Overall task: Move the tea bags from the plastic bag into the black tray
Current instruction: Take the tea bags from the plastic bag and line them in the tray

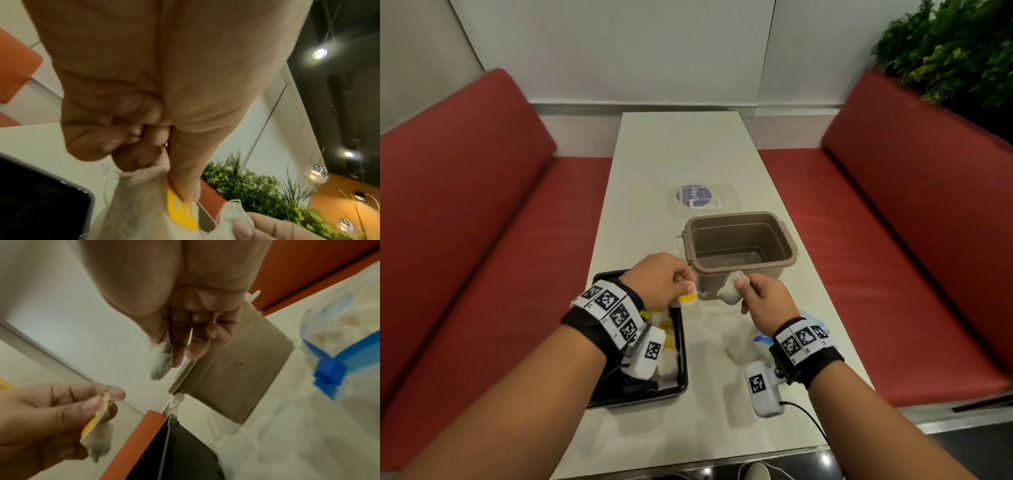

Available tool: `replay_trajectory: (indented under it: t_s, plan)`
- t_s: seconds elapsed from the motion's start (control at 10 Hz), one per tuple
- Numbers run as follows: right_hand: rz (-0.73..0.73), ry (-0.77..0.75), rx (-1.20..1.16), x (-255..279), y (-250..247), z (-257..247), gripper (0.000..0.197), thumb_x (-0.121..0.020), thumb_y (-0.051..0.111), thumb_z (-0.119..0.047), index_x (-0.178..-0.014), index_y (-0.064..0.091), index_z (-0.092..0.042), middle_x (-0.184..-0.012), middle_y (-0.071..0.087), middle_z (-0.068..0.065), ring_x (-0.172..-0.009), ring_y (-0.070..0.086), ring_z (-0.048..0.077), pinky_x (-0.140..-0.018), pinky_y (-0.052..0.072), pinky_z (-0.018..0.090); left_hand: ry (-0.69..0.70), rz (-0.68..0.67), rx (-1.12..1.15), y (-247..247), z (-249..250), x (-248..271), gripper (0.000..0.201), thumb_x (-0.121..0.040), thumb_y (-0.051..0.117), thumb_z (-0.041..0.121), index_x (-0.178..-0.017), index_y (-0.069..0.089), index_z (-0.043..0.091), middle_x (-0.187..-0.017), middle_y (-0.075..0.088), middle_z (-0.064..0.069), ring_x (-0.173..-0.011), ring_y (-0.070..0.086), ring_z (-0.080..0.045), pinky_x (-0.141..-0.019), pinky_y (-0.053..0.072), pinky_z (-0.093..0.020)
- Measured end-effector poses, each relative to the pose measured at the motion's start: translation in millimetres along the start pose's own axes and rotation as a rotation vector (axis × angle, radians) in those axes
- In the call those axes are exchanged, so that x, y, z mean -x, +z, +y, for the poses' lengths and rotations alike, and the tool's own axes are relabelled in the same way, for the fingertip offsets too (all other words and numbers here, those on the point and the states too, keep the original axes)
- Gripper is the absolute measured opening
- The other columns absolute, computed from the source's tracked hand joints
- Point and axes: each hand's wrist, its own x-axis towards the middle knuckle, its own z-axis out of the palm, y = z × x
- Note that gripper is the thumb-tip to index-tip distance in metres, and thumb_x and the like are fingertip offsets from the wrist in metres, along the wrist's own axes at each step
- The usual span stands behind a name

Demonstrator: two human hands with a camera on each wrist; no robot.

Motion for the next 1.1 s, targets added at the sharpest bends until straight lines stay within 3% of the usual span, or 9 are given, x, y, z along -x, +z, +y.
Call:
replay_trajectory:
  t_s: [0.1,0.3,0.4,0.5,0.6,0.8,0.9,1.0,1.1]
  plan:
    - [-0.009,-0.022,-0.029,-2.0,9.0,-9.5,0.02,-0.097,0.056,-0.027,-0.087,0.068,-0.015,-0.061,0.064,0.002,-0.052,0.056,0.008,-0.055,0.045,0.019,-0.03,-0.01,0.003,-13.2,-17.4,9.7,0.013,-0.092,0.066,0.024,-0.102,0.074,0.022,-0.088,0.07,0.008,-0.08,0.066,-0.006,-0.069,0.046,-0.013]
    - [-0.068,-0.004,-0.084,-3.0,30.7,-19.3,0.009,-0.095,0.058,-0.017,-0.098,0.066,-0.016,-0.062,0.066,-0.002,-0.052,0.061,0.009,-0.059,0.05,0.025,-0.206,-0.013,0.014,-18.9,-48.1,17.0,0.024,-0.095,0.052,0.003,-0.104,0.068,0.018,-0.086,0.07,-0.002,-0.071,0.07,-0.013,-0.074,0.061,-0.033]
    - [-0.112,0.004,-0.094,-0.8,40.6,-20.1,0.007,-0.094,0.06,-0.017,-0.094,0.066,-0.017,-0.062,0.066,-0.003,-0.052,0.061,0.01,-0.06,0.05,0.026,-0.168,-0.195,-0.253,-16.8,-44.9,18.8,0.02,-0.093,0.056,0.013,-0.108,0.067,0.02,-0.08,0.062,0.01,-0.079,0.062,-0.012,-0.078,0.053,-0.026]
    - [-0.116,-0.004,-0.109,1.2,48.4,-21.8,0.01,-0.092,0.062,-0.016,-0.085,0.065,-0.021,-0.067,0.067,0.001,-0.054,0.061,0.012,-0.061,0.051,0.028,-0.126,-0.434,-0.531,-7.3,-41.2,17.7,0.022,-0.087,0.063,0.022,-0.107,0.071,0.014,-0.079,0.064,0.005,-0.084,0.063,-0.017,-0.079,0.052,-0.028]
    - [-0.099,-0.003,-0.084,3.1,53.3,-19.5,0.015,-0.091,0.063,-0.019,-0.079,0.064,-0.029,-0.073,0.069,0.004,-0.058,0.063,0.017,-0.061,0.053,0.031,-0.096,-0.656,-0.732,12.7,-42.3,12.8,0.027,-0.087,0.068,0.027,-0.11,0.072,0.014,-0.105,0.071,-0.003,-0.093,0.062,-0.02,-0.08,0.049,-0.029]
    - [-0.084,0.023,-0.074,8.6,50.9,-13.2,0.01,-0.091,0.063,-0.023,-0.083,0.067,-0.028,-0.076,0.07,0.0,-0.068,0.067,0.026,-0.069,0.057,0.039,-0.132,-0.855,-1.017,57.9,-68.6,-9.1,0.045,-0.079,0.075,0.043,-0.119,0.067,0.025,-0.119,0.067,0.004,-0.102,0.064,-0.022,-0.079,0.049,-0.027]
    - [-0.076,0.022,-0.059,13.2,49.0,-12.0,0.013,-0.091,0.063,-0.024,-0.081,0.065,-0.032,-0.07,0.066,-0.008,-0.07,0.067,0.027,-0.07,0.055,0.036,-0.18,-0.918,-1.017,98.1,-121.6,-54.0,0.037,-0.068,0.077,0.044,-0.09,0.065,0.017,-0.105,0.07,0.001,-0.086,0.067,-0.026,-0.075,0.057,-0.038]
    - [-0.085,0.025,-0.046,16.3,49.9,-11.5,0.013,-0.092,0.062,-0.025,-0.082,0.065,-0.032,-0.066,0.063,-0.011,-0.07,0.067,0.024,-0.069,0.053,0.032,-0.162,-0.851,-1.031,71.5,-86.8,-60.1,0.041,-0.067,0.08,0.038,-0.103,0.067,0.023,-0.112,0.068,-0.004,-0.089,0.067,-0.027,-0.071,0.058,-0.04]
    - [-0.087,0.015,-0.024,17.4,52.3,-12.1,0.012,-0.091,0.063,-0.025,-0.082,0.065,-0.032,-0.064,0.062,-0.013,-0.068,0.067,0.021,-0.068,0.052,0.03,-0.202,-0.619,-0.827,46.7,-53.0,-18.8,0.041,-0.079,0.076,0.023,-0.118,0.065,0.017,-0.114,0.068,-0.003,-0.102,0.067,-0.019,-0.078,0.053,-0.027]
